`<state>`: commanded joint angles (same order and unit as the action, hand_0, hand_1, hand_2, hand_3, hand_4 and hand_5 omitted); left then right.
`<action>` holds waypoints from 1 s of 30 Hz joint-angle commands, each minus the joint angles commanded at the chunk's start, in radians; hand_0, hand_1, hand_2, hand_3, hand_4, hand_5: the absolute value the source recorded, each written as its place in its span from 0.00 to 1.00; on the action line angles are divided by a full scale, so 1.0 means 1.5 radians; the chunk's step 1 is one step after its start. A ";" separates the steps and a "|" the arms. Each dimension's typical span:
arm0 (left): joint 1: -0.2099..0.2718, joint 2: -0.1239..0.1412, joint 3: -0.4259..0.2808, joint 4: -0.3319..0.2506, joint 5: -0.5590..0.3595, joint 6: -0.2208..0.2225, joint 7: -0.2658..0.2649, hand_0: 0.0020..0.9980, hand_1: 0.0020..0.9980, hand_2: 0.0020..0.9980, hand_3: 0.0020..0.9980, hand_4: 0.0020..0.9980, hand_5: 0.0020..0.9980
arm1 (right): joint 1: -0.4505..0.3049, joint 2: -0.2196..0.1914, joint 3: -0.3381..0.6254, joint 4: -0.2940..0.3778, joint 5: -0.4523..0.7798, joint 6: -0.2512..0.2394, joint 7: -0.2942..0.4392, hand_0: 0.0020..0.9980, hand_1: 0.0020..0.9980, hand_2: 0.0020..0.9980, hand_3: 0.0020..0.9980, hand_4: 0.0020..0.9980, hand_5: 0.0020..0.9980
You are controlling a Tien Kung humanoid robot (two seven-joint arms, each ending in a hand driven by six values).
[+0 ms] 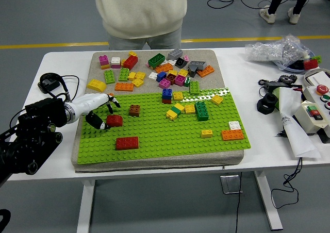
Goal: Pick up the brick,pile it on top of brick,press brick,pick up the brick,pile it on top of brick,press brick
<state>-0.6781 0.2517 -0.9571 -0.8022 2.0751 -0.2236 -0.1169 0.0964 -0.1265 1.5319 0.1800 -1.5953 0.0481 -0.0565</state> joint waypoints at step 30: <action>0.000 -0.008 0.003 0.014 -0.029 0.008 0.006 0.65 0.70 0.53 0.55 0.66 0.00 | -0.001 0.000 0.002 0.000 -0.002 0.000 0.000 0.76 0.68 0.72 0.75 1.00 0.69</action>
<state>-0.6779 0.2402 -0.9530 -0.7811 2.0321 -0.2122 -0.1080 0.0952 -0.1263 1.5343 0.1800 -1.5989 0.0484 -0.0563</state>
